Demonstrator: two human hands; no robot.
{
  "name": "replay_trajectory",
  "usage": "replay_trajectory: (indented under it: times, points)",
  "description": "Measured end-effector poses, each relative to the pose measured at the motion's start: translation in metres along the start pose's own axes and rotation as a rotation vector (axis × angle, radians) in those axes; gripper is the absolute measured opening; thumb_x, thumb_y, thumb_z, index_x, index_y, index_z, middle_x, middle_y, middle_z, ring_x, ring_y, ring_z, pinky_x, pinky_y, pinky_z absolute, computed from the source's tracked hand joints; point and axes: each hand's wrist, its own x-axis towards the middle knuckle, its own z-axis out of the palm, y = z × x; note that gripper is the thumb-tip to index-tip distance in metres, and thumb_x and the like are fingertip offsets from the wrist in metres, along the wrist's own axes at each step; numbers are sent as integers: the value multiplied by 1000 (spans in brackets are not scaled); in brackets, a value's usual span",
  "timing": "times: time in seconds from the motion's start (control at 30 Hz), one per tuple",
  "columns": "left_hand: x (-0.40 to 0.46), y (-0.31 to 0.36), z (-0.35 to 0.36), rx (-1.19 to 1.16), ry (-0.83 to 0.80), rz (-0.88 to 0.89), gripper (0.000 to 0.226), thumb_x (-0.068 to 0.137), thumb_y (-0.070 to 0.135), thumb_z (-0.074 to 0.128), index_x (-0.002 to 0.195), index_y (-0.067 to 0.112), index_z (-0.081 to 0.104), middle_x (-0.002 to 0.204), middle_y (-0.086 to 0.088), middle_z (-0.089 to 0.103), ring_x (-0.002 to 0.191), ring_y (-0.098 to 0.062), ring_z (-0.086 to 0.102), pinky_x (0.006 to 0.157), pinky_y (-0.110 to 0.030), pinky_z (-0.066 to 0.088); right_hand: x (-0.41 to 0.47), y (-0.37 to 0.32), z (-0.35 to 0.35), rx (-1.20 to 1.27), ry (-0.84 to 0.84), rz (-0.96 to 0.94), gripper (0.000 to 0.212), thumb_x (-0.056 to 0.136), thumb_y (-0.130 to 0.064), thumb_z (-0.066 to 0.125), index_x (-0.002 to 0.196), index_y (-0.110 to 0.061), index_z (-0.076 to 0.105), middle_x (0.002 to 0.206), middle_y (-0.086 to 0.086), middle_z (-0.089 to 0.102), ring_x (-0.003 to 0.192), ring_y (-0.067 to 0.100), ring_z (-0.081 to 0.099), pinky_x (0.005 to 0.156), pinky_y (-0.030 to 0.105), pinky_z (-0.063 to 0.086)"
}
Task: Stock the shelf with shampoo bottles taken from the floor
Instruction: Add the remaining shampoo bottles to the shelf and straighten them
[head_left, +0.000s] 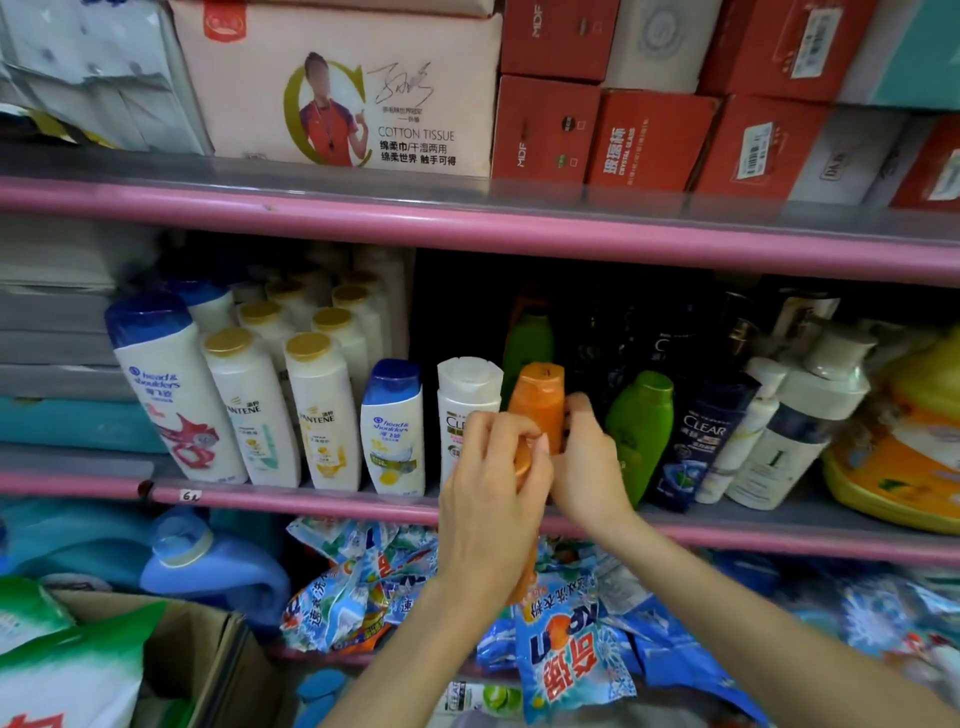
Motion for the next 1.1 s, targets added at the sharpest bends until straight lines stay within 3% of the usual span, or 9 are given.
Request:
replay_trajectory:
  times: [0.17,0.3,0.37,0.5,0.7,0.97,1.1]
  points:
    - [-16,-8,-2,8,-30,11,18,89,34,46,92,20,57,93,14,45,71,0,50,59,-9,43,-3,30,20,101,-49,82,26,84,-26,68,101,-16,51,85,1,66,73,13,64,58,14,46]
    - [-28,-17,0,26,-55,11,6,89,24,58,91,20,55,92,11,48,74,-4,50,60,-12,44,22,36,23,159,-96,72,31,86,-21,68,111,-13,51,98,5,68,88,19,65,75,25,48]
    - [-31,-20,0,6,-63,9,6,88,28,55,92,26,50,92,17,43,78,-4,52,61,-8,43,28,43,28,168,-107,94,37,85,-21,69,115,-12,49,104,5,66,94,19,62,81,28,47]
    - [-32,-25,0,11,-65,2,11,87,28,56,91,31,47,91,20,39,83,0,52,61,-5,42,35,52,40,170,-76,143,44,80,-21,74,115,-13,49,100,0,62,90,17,59,80,29,46]
    - [-33,-28,-3,-4,-76,7,7,87,34,48,92,29,49,93,15,44,84,1,52,63,-2,40,47,55,45,239,-60,162,41,84,-17,69,121,-13,51,113,6,64,99,19,59,86,30,44]
    - [-28,-27,-7,11,-73,34,5,88,34,48,91,30,47,93,16,44,79,0,49,62,-9,42,54,53,45,203,-48,223,41,85,-18,68,122,-14,50,119,8,64,110,26,59,90,34,46]
    - [-25,-22,-8,9,-102,46,7,89,35,47,93,31,48,95,17,44,81,0,49,63,-9,43,47,38,37,71,-68,230,57,86,-13,67,134,-11,37,128,15,56,116,32,55,96,41,47]
